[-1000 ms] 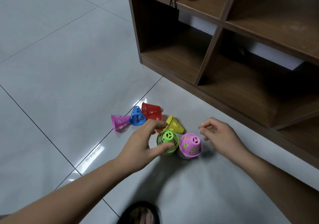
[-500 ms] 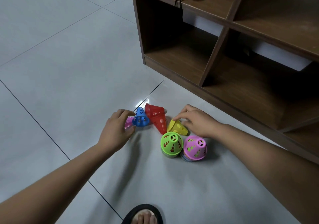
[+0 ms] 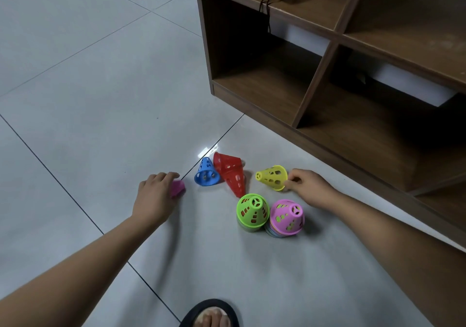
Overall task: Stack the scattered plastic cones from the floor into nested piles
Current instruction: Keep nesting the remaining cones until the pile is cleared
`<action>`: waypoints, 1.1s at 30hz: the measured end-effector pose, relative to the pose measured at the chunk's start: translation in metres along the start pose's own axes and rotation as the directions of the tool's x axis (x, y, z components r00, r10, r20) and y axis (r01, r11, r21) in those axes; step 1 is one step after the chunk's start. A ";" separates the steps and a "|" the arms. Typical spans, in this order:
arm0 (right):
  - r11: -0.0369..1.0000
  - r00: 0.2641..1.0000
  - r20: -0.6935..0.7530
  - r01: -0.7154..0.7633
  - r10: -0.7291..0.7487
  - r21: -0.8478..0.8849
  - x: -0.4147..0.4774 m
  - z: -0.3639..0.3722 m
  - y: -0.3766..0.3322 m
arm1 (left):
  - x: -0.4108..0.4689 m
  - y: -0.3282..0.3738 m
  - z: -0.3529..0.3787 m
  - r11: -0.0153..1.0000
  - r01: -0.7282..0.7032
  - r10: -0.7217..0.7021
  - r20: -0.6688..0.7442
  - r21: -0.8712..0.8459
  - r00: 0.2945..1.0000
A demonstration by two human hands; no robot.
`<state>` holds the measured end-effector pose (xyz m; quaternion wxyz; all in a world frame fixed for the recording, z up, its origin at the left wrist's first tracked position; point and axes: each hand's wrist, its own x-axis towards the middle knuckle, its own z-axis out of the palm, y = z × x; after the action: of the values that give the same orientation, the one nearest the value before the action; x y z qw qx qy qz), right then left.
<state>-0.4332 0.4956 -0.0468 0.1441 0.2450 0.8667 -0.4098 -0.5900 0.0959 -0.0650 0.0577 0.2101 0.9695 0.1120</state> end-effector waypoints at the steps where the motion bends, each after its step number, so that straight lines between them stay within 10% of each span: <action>1: 0.990 0.998 0.021 -0.062 0.060 0.124 -0.001 0.001 0.005 | -0.002 -0.001 0.000 1.000 0.010 -0.010 -0.005 -0.012 1.000; 10: 0.893 0.945 -0.038 -0.295 0.326 0.340 -0.018 0.001 0.037 | -0.021 0.052 -0.050 0.932 -0.058 0.039 -0.060 -0.358 0.997; 17: 0.993 0.930 -0.368 0.052 -0.011 0.102 -0.033 0.001 0.009 | -0.036 0.122 -0.097 0.763 -0.139 0.088 -0.112 -0.631 0.990; 25: 0.981 0.933 -0.306 0.192 -0.189 -0.019 -0.036 0.007 0.002 | -0.058 0.171 -0.112 0.611 -0.287 0.293 -0.126 -0.738 0.948; 33: 0.972 0.926 -0.306 0.188 -0.223 -0.138 -0.037 0.004 0.012 | -0.066 0.179 -0.087 0.674 -0.411 0.470 -0.074 -0.614 0.880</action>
<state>-0.3959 0.4879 -0.0400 -0.0289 0.2078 0.9200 -0.3311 -0.4740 0.2100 0.0664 0.1374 0.4121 0.7963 0.4210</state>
